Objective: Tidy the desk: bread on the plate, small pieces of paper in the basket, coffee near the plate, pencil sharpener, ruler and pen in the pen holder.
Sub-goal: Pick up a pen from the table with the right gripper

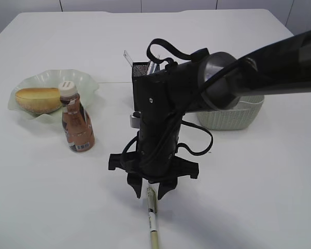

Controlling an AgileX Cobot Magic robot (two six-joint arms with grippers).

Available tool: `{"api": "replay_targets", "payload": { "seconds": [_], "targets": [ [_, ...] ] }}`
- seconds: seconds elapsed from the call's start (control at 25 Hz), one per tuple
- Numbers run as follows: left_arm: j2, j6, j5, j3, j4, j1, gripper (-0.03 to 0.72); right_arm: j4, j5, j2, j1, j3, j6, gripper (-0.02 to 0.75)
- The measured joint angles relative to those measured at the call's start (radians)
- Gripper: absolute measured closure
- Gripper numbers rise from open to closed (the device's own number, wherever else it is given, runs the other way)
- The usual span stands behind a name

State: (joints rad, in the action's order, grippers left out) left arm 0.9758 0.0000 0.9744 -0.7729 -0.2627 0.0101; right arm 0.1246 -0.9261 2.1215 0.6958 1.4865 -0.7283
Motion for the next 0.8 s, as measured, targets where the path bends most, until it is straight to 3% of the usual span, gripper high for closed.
{"api": "replay_targets", "payload": {
  "seconds": [0.16,0.8],
  "targets": [
    [0.0,0.0,0.0,0.0,0.0,0.0,0.184,-0.048,0.003,0.0,0.0,0.0,-0.014,0.421],
    [0.0,0.0,-0.002,0.0,0.0,0.0,0.184,-0.052,0.011,0.053,0.0,0.0,-0.016,0.421]
  ]
}}
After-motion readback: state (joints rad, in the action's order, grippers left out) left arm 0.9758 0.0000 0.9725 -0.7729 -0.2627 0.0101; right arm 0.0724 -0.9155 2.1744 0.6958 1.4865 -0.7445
